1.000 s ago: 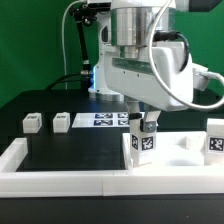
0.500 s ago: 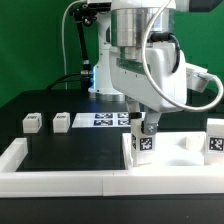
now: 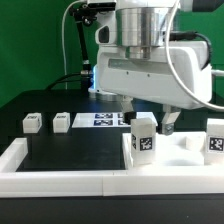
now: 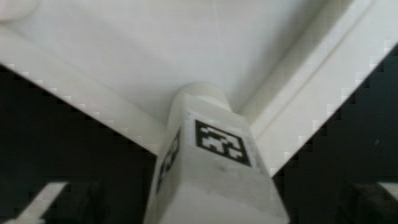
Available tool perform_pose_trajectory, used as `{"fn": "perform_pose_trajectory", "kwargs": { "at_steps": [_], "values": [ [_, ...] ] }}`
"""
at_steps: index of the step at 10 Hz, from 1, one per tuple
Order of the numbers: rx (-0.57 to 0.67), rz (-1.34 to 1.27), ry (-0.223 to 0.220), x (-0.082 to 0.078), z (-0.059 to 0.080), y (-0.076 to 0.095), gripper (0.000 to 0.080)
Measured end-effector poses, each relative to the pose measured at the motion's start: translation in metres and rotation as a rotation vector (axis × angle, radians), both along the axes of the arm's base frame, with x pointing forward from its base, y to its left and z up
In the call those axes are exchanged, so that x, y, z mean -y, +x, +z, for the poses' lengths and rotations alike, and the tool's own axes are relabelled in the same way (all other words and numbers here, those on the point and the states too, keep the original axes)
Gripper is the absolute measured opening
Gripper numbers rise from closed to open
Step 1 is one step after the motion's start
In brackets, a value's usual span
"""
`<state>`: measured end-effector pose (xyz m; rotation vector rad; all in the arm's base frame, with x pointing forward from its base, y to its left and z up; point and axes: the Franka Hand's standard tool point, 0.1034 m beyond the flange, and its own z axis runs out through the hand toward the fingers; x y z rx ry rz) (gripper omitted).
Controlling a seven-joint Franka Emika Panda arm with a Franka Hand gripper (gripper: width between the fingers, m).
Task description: Assemble square table
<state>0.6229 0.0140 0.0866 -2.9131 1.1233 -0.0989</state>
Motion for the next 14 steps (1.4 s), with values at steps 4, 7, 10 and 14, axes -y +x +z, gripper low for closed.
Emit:
{"fn": "perform_pose_trajectory", "kwargs": {
  "at_steps": [4, 7, 10, 14],
  "values": [
    [0.0, 0.386, -0.025, 0.0013, 0.0017, 0.0007, 0.0649],
    [-0.003, 0.63, -0.045, 0.0036, 0.0018, 0.0007, 0.0649],
    [-0.009, 0.808, -0.064, 0.0057, 0.0013, 0.0004, 0.0649],
    [-0.009, 0.804, -0.064, 0.0061, 0.0008, 0.0003, 0.0373]
  ]
}}
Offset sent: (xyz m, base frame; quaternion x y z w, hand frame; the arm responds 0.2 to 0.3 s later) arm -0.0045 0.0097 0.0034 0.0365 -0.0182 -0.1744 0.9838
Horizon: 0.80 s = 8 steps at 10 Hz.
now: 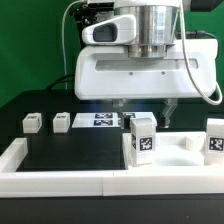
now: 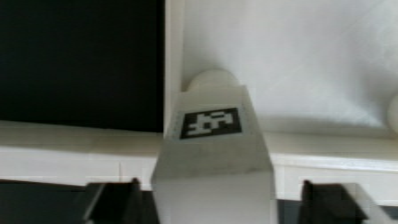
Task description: Assemble square table
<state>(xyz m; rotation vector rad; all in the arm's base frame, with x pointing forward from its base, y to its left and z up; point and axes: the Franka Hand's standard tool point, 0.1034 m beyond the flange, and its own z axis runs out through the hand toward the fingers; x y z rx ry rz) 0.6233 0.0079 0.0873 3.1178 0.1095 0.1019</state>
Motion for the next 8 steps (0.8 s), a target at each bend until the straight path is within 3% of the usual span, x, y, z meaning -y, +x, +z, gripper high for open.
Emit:
{"fn": "perform_pose_trajectory", "kwargs": {
  "at_steps": [1, 5, 8],
  "values": [
    [0.0, 0.0, 0.0, 0.0, 0.0, 0.0, 0.0289],
    [0.002, -0.12, 0.009, 0.0002, -0.0001, 0.0, 0.0289],
    [0.009, -0.555, 0.032, -0.0009, -0.0009, -0.001, 0.0291]
  ]
}}
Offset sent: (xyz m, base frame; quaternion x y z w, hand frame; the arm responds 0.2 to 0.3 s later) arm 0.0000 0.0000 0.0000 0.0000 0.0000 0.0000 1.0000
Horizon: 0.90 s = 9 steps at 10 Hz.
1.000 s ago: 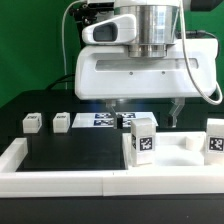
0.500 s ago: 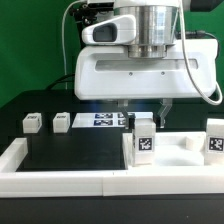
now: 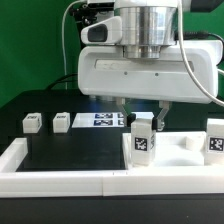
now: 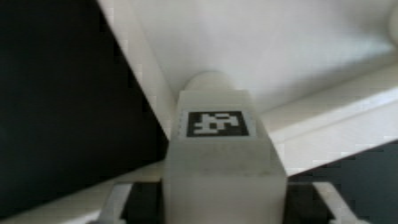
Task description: Assemble square table
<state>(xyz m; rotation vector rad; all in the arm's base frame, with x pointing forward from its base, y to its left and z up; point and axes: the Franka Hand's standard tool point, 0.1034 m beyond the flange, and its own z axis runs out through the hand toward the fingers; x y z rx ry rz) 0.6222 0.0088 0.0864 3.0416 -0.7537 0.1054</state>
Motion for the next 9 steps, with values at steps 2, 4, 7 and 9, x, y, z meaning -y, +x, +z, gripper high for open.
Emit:
{"fn": "perform_pose_trajectory", "kwargs": {
  "at_steps": [2, 4, 7, 9],
  "values": [
    [0.001, -0.206, 0.016, 0.0006, -0.0006, -0.0003, 0.0291],
    [0.005, -0.468, 0.028, 0.0004, -0.0016, -0.0007, 0.0291],
    [0.01, -0.749, 0.044, 0.0006, -0.002, -0.0008, 0.0291],
    [0.007, -0.854, 0.052, 0.0014, -0.0022, -0.0006, 0.0291]
  ]
}}
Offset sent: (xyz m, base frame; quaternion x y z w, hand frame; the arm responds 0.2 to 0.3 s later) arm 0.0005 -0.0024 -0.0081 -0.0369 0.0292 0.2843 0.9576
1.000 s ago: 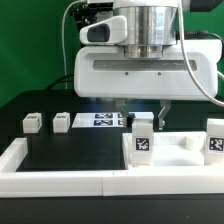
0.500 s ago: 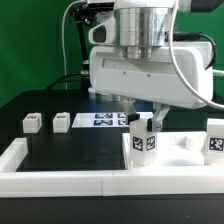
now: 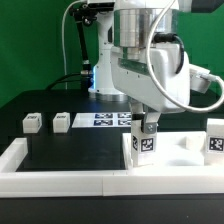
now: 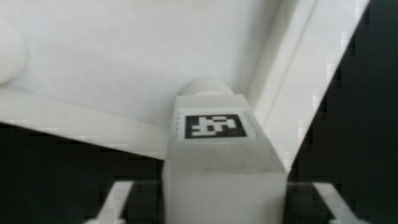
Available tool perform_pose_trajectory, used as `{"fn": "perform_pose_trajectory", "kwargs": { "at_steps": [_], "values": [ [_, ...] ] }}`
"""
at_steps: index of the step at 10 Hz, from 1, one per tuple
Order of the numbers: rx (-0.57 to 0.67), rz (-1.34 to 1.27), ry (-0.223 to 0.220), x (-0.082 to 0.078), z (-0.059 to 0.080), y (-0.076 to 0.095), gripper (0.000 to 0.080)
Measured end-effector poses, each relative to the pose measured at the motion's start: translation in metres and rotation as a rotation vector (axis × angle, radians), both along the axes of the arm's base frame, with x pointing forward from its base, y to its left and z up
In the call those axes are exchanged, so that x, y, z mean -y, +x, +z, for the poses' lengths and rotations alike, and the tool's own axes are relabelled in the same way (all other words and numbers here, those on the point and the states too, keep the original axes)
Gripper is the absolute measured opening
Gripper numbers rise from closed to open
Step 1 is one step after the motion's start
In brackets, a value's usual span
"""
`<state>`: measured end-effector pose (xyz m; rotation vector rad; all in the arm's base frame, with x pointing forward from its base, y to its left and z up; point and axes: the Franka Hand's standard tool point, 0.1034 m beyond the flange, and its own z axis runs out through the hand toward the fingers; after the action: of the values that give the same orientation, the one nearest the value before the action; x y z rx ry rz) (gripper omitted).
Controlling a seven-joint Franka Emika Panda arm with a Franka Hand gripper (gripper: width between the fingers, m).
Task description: Assemble square table
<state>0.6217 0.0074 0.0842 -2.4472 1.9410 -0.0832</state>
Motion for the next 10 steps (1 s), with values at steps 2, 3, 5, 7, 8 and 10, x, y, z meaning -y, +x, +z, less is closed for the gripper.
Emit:
{"fn": "perform_pose_trajectory", "kwargs": {
  "at_steps": [2, 3, 5, 7, 8, 10],
  "values": [
    [0.0, -0.01, 0.0, -0.0003, -0.0005, -0.0001, 0.0361],
    [0.0, -0.005, 0.0, -0.0003, -0.0006, -0.0003, 0.0495],
    [-0.002, 0.072, -0.003, -0.0009, -0.0009, -0.0005, 0.0616],
    [0.0, 0.256, -0.014, -0.0016, -0.0007, 0.0004, 0.0639],
    [0.001, 0.345, -0.02, -0.0019, -0.0007, 0.0006, 0.0648],
    [0.01, 0.552, -0.035, -0.0053, -0.0012, 0.0015, 0.0649]
  ]
}}
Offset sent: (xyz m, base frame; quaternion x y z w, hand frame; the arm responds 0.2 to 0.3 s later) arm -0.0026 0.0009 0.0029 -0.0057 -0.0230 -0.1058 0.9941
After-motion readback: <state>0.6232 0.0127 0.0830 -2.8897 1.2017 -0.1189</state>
